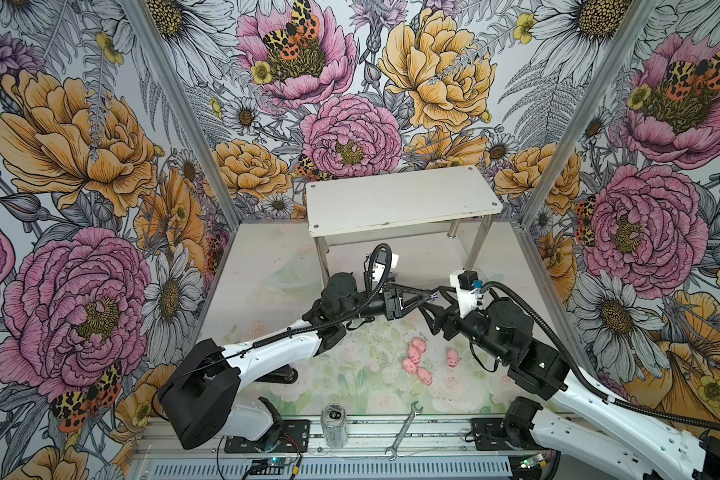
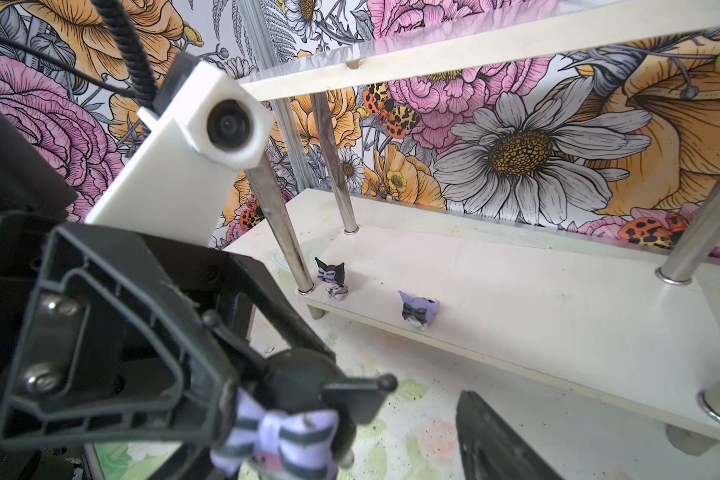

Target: Place and organize the plastic toys onto the shelf

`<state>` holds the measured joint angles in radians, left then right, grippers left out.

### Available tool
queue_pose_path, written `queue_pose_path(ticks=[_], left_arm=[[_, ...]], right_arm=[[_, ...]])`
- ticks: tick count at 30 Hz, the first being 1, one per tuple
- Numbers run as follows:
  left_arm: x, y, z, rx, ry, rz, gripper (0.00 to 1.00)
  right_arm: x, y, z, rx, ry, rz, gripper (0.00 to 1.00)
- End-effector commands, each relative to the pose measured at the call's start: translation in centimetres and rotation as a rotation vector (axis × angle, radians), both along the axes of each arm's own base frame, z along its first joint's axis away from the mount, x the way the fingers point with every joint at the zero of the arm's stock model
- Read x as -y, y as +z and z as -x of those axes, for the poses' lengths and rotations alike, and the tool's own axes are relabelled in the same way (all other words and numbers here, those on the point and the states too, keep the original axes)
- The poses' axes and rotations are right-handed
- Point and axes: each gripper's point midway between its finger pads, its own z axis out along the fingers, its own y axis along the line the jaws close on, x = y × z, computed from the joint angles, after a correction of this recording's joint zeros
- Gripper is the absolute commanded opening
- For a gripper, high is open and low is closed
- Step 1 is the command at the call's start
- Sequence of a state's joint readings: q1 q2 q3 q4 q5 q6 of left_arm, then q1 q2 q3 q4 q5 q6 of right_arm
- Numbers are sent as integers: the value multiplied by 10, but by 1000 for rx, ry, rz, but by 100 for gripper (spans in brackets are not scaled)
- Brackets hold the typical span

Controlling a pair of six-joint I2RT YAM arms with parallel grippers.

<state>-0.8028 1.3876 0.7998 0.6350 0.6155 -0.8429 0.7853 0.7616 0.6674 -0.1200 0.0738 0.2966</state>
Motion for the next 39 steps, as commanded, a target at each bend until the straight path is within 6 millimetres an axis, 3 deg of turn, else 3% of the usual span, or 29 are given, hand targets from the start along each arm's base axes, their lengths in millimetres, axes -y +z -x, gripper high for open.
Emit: queue_pose_path(ticks=[1,5,10,16,21,23,30,34,39], left_arm=[[4,11,6,22,-38,40,23],[5,10,7,16,-46,45,23],[4,11,7,16,-46,47,24],[3,16,6,22,-38,56,50],[1,19,3,27,-26,60,73],[1,20,2,28,-22,61,77],[-8,22,-10,54,37,18,78],[-20,10,-23,99,159,-136,64],[-47,6,-32,178,317,-303,59]], right_arm=[[-10,29,-3,60,25,-63,75],[-14,34,-9,77,20,-74,67],[-16,35,-13,86,10,-80,47],[-14,29,-13,86,3,-70,21],[-9,20,-13,100,-11,-50,13],[-7,16,-13,107,-21,-36,11],[-7,2,-3,161,39,50,13],[-1,-4,-3,175,25,101,13],[0,-12,-4,188,33,165,11]])
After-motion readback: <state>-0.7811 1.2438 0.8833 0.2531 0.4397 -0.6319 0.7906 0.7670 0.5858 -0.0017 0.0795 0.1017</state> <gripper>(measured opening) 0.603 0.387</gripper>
